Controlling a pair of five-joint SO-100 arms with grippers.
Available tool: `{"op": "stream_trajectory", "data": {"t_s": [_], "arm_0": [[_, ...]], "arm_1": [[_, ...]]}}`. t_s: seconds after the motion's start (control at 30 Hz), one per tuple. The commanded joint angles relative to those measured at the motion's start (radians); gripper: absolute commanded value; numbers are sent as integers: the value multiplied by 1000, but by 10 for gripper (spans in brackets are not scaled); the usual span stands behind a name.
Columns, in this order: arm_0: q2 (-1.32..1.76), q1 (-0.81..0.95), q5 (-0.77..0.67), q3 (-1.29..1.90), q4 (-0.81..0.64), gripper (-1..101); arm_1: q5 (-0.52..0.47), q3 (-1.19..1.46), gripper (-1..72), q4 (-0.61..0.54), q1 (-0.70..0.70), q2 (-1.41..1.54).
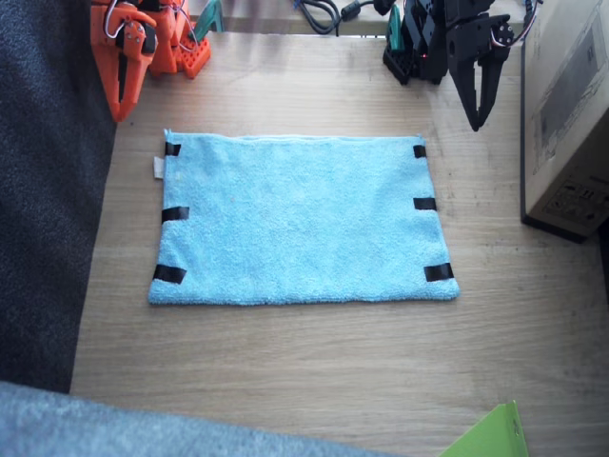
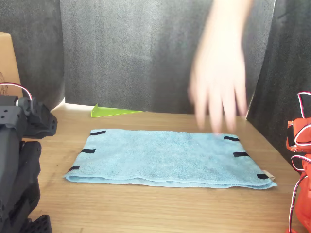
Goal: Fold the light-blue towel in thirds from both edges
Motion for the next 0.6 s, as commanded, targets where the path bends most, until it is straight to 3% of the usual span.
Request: {"op": "stream_trajectory", "data": {"t_s": [0.0, 0.33, 0.57], "arm_0": [[8, 6, 14, -3, -2, -3], [8, 8, 12, -3, -2, -3], [8, 9, 11, -3, -2, -3]], "arm_1": [[9, -3, 0, 12, 18, 3], [12, -3, 0, 12, 17, 3], [66, -2, 0, 9, 21, 3]]}}
